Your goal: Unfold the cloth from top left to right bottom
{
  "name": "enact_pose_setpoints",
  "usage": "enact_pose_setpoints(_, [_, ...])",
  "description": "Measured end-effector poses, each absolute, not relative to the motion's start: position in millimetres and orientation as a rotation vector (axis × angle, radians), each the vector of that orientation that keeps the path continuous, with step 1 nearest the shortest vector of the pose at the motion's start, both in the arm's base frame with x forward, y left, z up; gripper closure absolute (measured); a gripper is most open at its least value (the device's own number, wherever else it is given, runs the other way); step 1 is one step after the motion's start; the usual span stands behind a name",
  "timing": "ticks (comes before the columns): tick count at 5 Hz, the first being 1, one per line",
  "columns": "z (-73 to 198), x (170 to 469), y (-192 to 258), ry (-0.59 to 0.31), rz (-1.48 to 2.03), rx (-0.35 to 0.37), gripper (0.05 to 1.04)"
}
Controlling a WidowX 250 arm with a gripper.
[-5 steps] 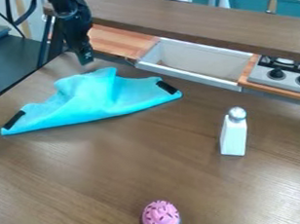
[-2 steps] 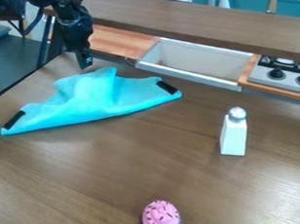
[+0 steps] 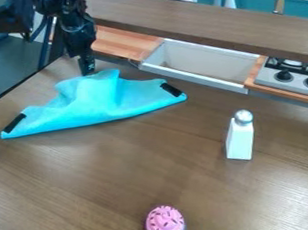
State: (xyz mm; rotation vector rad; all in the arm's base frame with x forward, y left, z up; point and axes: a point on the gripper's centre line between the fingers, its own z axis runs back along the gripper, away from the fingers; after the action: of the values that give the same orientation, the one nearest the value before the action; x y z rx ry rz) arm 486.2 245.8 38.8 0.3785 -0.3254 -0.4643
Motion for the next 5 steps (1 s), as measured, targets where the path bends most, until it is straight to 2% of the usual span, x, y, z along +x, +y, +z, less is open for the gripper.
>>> enact_pose_setpoints(2, [37.9, 488.8, 245.3, -0.325, -0.478, 0.4, 0.083])
enact_pose_setpoints(3, [16.1, 487.7, 239.9, -0.284, -0.492, 0.389, 0.083])
enact_pose_setpoints(5, [3.3, 486.4, 239.3, -0.241, -0.506, 0.376, 0.123])
